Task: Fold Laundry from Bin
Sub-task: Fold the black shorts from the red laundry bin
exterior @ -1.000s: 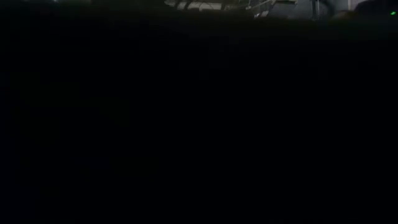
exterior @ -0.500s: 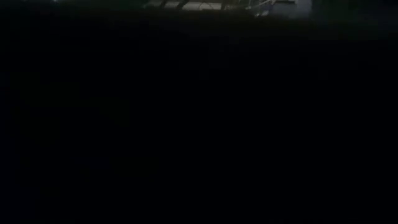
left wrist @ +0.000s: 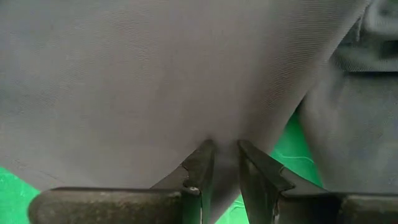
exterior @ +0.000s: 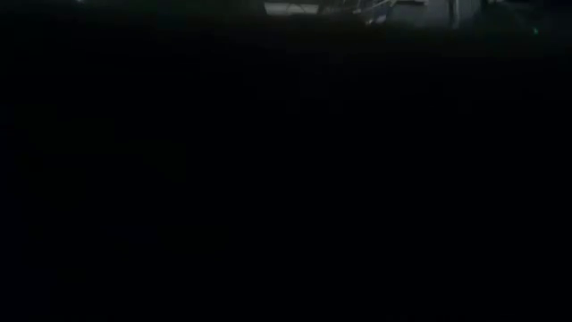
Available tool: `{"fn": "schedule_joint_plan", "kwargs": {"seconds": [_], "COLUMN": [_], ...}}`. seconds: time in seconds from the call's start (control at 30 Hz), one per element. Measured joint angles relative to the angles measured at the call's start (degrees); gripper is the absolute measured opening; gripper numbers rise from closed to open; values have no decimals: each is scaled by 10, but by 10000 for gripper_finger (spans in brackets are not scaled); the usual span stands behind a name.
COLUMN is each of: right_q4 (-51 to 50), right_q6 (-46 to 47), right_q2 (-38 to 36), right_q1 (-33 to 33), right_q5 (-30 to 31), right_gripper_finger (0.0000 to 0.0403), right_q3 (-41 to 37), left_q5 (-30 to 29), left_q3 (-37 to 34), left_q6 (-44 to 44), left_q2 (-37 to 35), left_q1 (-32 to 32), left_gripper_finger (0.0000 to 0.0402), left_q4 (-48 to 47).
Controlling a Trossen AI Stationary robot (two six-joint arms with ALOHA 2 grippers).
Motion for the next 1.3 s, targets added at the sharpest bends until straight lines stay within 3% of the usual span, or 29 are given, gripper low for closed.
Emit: {"fn": "schedule_joint_plan", "kwargs": {"seconds": [0.43, 0.57, 1.1, 1.3], "right_q4": [5, -2, -152, -173], "right_q6": [50, 47, -19, -47], "right_q2": [0, 0, 0, 0], "right_q1": [0, 1, 2, 22], "right_q5": [45, 26, 7, -16], "right_gripper_finger": [191, 191, 191, 191], "right_q3": [-51, -45, 104, 172], "left_q5": [2, 2, -5, 46], "left_q3": [0, -1, -4, -3], "left_q6": [0, 0, 5, -3], "left_q2": [1, 0, -62, -90], "left_q1": [0, 0, 1, -16], "left_gripper_finger": [66, 66, 66, 66], "left_q4": [-3, -3, -9, 2]}}
